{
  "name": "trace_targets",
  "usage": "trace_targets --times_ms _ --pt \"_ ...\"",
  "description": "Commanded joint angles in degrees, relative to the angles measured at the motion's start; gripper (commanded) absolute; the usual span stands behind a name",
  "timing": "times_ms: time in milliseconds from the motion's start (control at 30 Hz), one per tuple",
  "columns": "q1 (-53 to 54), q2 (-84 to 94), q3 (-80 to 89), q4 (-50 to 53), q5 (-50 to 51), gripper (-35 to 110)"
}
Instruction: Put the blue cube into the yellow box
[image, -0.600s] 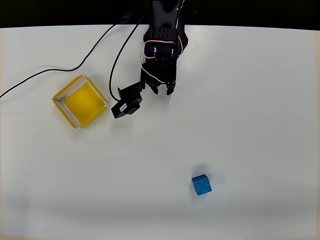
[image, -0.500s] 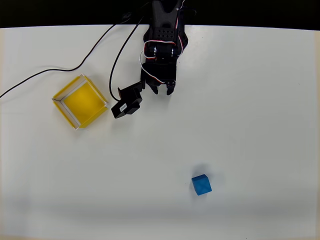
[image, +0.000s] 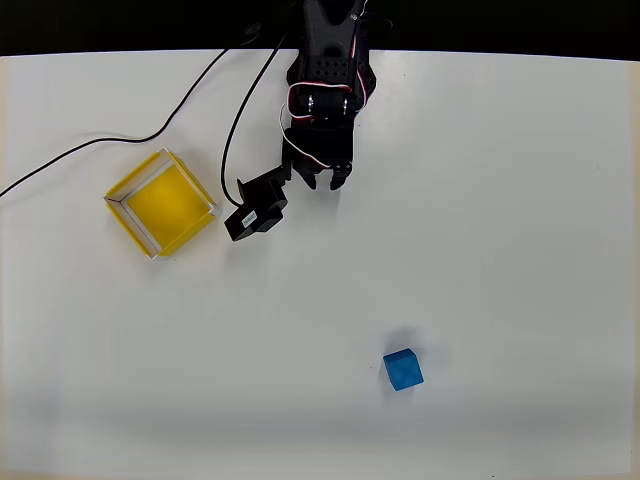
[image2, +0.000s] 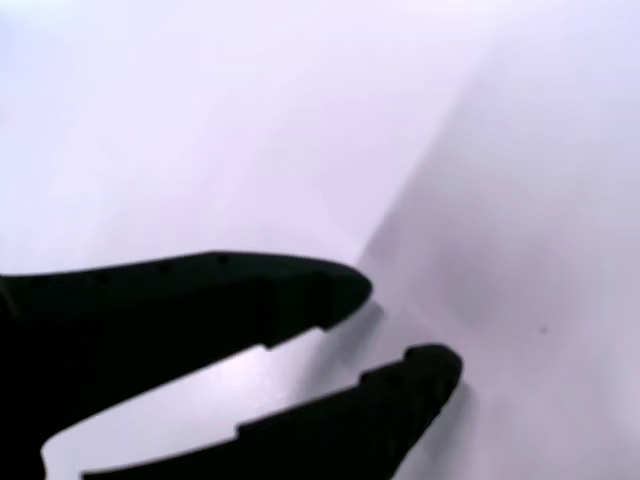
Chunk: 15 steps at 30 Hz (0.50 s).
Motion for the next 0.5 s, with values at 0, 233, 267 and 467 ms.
trace_targets --times_ms 0,233,267,467 --pt "-0.79 -9.32 -14.77 -8.88 0.0 18" --pt "0.18 -33.13 -34.01 -25.49 2.9 29" --pt "0.35 -36.56 -36.21 -28.12 2.99 31" --pt "0.53 -54.05 -45.09 -46.23 3.43 35"
